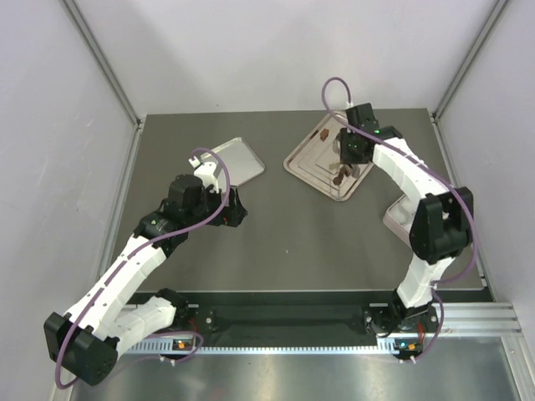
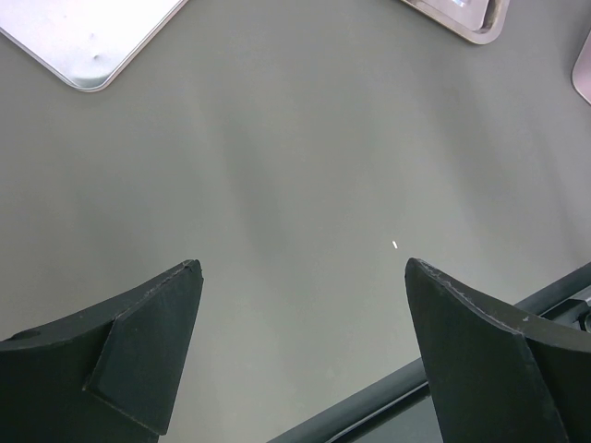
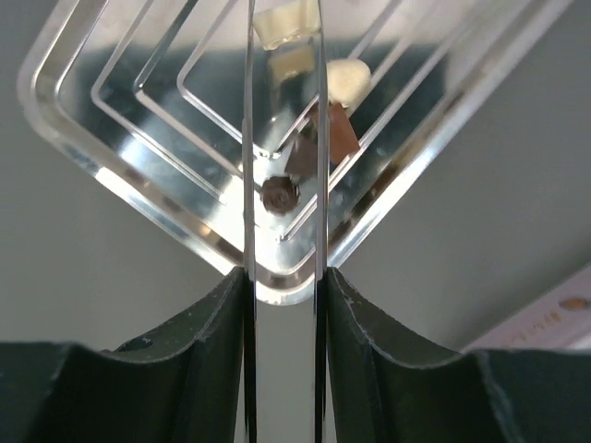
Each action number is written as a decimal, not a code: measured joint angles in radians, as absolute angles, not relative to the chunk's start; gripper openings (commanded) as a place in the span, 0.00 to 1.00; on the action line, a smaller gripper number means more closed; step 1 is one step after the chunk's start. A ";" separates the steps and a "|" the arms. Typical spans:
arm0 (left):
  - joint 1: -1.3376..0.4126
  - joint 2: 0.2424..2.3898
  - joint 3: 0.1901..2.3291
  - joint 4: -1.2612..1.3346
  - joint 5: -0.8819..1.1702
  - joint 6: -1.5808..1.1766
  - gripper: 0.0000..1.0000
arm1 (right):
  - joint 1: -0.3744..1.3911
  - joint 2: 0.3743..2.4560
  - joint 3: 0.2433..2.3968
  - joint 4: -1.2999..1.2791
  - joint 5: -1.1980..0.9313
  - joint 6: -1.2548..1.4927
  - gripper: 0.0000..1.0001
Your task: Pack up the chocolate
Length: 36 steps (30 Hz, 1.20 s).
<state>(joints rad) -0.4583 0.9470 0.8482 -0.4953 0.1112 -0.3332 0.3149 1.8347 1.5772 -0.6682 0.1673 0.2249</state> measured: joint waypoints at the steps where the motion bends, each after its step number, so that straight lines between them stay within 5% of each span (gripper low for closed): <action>1: -0.458 0.947 0.848 -0.495 0.111 -0.333 0.96 | 0.309 1.803 1.569 -0.680 0.169 0.235 0.30; 20: -0.458 0.947 0.848 -0.495 0.152 -0.335 0.96 | -0.083 1.237 1.241 -0.934 0.233 0.362 0.29; 36: -0.490 0.947 0.848 -0.495 0.167 -0.337 0.95 | -0.243 1.163 1.099 -1.007 0.331 0.435 0.29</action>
<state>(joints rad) -0.4896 0.9470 0.8482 -0.4946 0.1665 -0.3374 -0.2428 1.1625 1.0992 -1.0073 0.3305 0.4355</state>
